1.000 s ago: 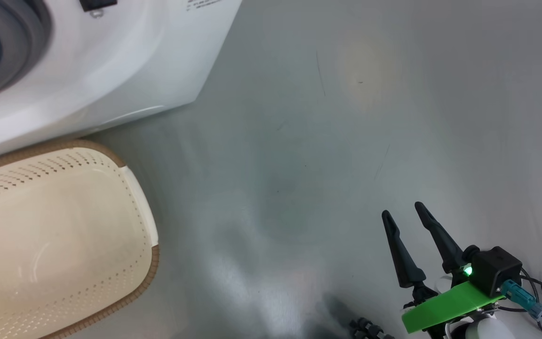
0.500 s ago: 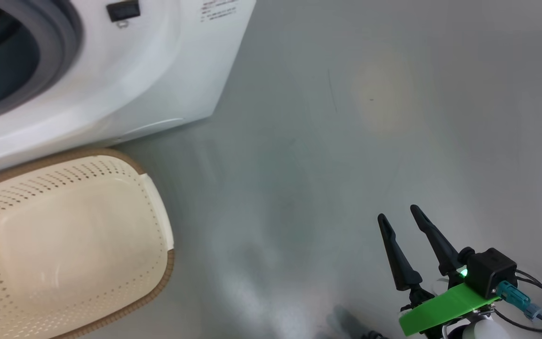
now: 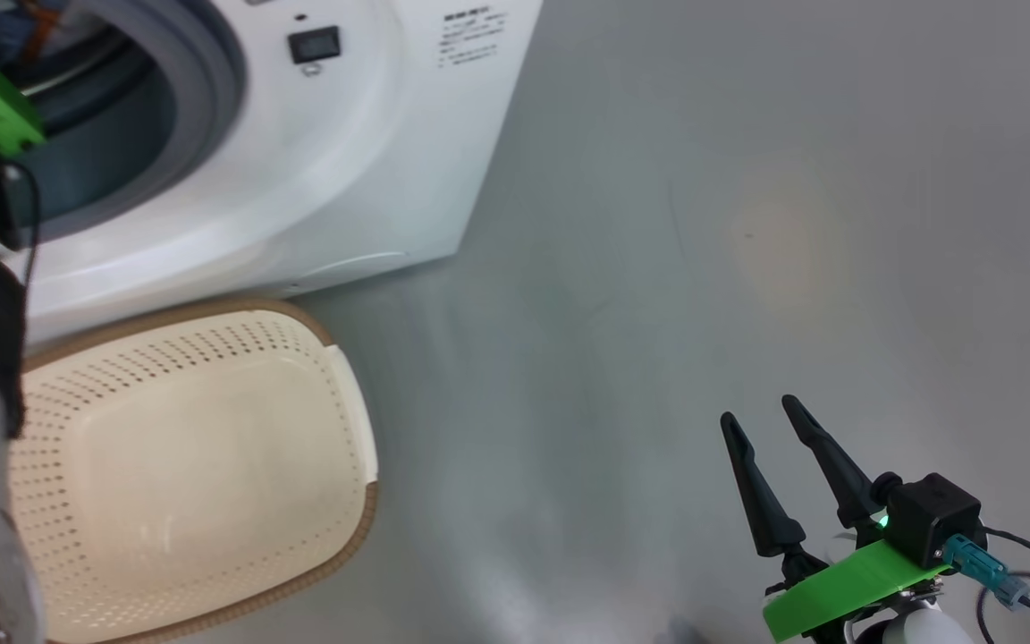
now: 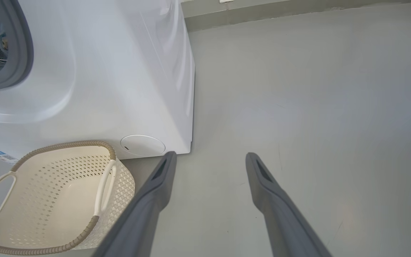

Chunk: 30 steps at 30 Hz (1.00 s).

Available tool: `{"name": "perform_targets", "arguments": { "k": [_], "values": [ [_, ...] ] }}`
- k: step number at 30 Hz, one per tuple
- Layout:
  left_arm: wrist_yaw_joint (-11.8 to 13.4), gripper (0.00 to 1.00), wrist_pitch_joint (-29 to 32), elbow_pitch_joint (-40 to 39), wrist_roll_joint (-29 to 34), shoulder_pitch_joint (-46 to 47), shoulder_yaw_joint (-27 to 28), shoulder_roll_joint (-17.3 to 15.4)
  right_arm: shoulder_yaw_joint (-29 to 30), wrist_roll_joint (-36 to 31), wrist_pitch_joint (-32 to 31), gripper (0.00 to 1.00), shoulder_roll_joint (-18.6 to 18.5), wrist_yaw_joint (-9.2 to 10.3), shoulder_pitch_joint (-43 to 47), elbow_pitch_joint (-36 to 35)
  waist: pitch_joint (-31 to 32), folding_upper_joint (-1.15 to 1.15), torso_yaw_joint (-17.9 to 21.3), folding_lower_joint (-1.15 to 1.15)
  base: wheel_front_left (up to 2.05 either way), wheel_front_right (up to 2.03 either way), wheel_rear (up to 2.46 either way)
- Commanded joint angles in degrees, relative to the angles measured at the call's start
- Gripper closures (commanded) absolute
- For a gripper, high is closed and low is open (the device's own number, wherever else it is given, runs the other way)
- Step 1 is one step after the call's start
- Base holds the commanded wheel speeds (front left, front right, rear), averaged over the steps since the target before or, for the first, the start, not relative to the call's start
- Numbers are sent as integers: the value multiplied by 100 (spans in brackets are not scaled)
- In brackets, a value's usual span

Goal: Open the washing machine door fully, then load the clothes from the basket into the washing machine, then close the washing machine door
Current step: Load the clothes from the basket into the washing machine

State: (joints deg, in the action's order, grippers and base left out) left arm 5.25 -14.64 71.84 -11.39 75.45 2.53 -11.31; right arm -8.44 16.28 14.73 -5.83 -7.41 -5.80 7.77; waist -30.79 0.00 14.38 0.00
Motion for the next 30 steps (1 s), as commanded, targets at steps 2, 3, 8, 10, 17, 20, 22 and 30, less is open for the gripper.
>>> {"name": "perform_targets", "arguments": {
  "k": [2,3,8,10,17,20,22,30],
  "values": [
    [-6,0,-34,-257,-78,-294,88,-121,-110,47,27,0,-104,-8,119,-58,214,0,-192,0,0,0,0],
    [8,0,-34,-306,-115,-373,125,-92,-106,43,27,0,-106,-8,120,-48,257,0,-223,0,0,0,0],
    [-43,0,-35,-457,-200,-789,193,43,-104,40,27,0,-113,-8,121,-20,485,0,-367,0,0,0,0],
    [-83,0,-35,-521,-245,-941,233,99,-101,39,27,0,-115,-8,121,-9,576,0,-428,0,0,0,0],
    [-279,0,-35,-721,-292,-1433,276,259,-69,34,27,0,-118,-8,137,29,852,0,-600,0,0,0,0],
    [-368,0,-35,-853,-298,-1715,300,327,-36,33,27,0,-113,-8,163,45,1005,0,-671,0,0,0,0],
    [-439,0,-35,-964,-305,-1925,319,391,0,35,27,0,-102,-8,189,50,1109,0,-727,0,0,0,0],
    [-748,0,-36,-1828,-273,-2979,332,706,181,14,27,0,-16,-8,266,16,1398,0,-1000,0,0,0,0]
  ]
}}
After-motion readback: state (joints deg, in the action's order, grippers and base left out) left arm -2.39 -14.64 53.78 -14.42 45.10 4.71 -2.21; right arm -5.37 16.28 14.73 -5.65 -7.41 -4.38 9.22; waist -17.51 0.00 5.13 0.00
